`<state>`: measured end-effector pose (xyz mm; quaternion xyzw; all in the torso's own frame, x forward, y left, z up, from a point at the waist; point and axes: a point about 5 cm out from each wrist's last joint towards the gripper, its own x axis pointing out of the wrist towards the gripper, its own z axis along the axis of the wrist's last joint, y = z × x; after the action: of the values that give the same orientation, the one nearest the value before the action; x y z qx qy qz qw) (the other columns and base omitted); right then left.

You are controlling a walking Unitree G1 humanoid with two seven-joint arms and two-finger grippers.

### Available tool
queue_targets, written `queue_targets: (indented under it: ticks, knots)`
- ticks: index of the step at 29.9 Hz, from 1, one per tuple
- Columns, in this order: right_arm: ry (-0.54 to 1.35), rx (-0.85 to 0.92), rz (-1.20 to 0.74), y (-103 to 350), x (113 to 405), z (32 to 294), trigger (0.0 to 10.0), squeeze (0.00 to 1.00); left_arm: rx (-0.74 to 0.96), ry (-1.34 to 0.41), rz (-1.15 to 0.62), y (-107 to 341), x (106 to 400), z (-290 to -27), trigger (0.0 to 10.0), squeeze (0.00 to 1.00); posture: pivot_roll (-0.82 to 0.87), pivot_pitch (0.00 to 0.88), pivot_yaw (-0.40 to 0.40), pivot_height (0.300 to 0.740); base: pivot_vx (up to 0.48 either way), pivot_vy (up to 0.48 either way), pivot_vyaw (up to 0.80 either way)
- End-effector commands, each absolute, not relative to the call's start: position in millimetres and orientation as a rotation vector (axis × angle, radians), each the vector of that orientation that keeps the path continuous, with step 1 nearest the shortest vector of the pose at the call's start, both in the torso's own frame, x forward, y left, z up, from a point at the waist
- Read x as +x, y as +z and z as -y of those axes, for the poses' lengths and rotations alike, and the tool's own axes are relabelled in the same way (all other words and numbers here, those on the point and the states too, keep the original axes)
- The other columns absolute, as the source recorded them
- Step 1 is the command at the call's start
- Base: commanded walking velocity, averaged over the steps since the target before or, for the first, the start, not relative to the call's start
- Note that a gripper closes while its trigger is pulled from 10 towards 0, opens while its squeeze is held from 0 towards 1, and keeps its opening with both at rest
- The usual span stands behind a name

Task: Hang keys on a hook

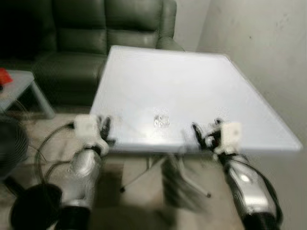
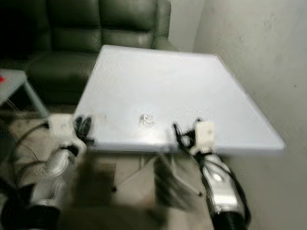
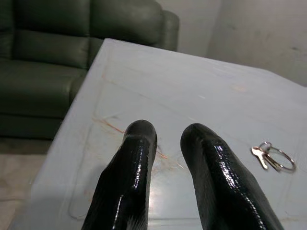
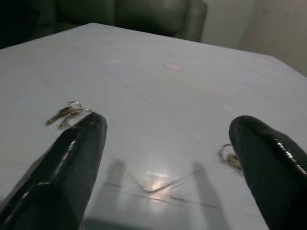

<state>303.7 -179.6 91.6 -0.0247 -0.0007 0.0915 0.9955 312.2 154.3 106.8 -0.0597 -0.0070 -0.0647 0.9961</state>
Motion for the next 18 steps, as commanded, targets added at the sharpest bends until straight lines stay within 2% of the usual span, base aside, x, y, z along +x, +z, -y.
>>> queue_targets:
  ticks: [1, 10, 18]
  knots:
    - [0.195, -0.047, 0.031, 99.7, 307.5, 175.5, 10.0, 0.00, -0.096, -0.114, 0.026, 111.5, 314.1, -162.6, 10.0, 0.00, -0.03, 0.000, -0.084, 0.740, 0.000, 0.476, 0.00]
    - [0.192, -0.049, 0.026, 99.1, 307.4, 175.3, 10.0, 0.00, -0.089, -0.107, 0.025, 111.3, 313.5, -164.1, 10.0, 0.00, -0.02, 0.000, -0.087, 0.740, 0.000, 0.474, 0.00]
    - [0.200, -0.047, 0.025, 99.0, 307.8, 173.8, 10.0, 0.00, -0.103, -0.101, 0.034, 112.7, 312.1, -163.4, 10.0, 0.00, -0.01, 0.000, -0.089, 0.740, 0.000, 0.030, 0.00]
